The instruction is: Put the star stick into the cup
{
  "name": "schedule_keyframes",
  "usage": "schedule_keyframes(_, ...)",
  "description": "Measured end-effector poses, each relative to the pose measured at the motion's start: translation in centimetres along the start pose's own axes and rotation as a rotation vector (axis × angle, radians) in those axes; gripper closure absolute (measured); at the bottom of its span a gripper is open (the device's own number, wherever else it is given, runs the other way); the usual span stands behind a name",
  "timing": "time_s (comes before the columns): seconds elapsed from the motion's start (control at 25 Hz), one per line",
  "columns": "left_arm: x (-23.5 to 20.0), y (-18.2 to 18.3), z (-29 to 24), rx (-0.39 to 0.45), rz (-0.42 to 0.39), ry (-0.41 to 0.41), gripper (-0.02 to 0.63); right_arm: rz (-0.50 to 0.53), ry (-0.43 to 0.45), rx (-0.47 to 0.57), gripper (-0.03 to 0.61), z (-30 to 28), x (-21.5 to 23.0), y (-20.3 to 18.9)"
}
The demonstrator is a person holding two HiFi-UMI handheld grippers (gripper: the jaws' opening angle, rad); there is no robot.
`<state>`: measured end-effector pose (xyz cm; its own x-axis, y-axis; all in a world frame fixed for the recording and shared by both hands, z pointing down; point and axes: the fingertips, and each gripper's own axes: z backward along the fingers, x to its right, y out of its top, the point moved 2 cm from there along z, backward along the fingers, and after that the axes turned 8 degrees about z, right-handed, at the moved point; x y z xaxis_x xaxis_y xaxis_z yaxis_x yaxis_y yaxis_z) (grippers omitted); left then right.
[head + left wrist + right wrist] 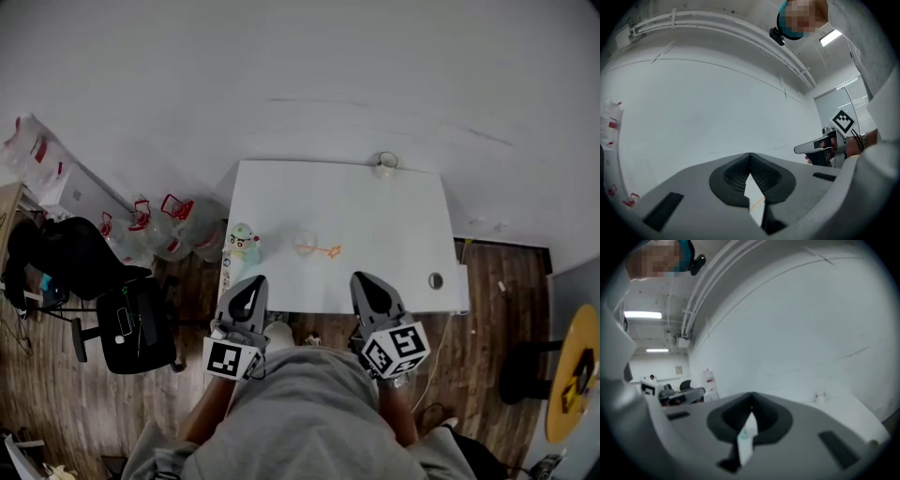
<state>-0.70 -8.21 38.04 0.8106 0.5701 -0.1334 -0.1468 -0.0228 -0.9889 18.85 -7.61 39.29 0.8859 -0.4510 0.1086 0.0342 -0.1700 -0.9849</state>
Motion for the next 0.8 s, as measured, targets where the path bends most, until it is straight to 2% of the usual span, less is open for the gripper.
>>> schedule_keyframes(0.48,0.7,1.0,-0.4,0.019,-0.014,-0.024,0.584,-0.001,0.000,0.019,0.545,0.0,-0.4,0.4)
schedule_keyframes(0.8,0.2,0.8,-0.3,0.019,-0.016,-0.011,0.584,0.006,0.015,0.013,0.545,-0.6,-0.6,0.3)
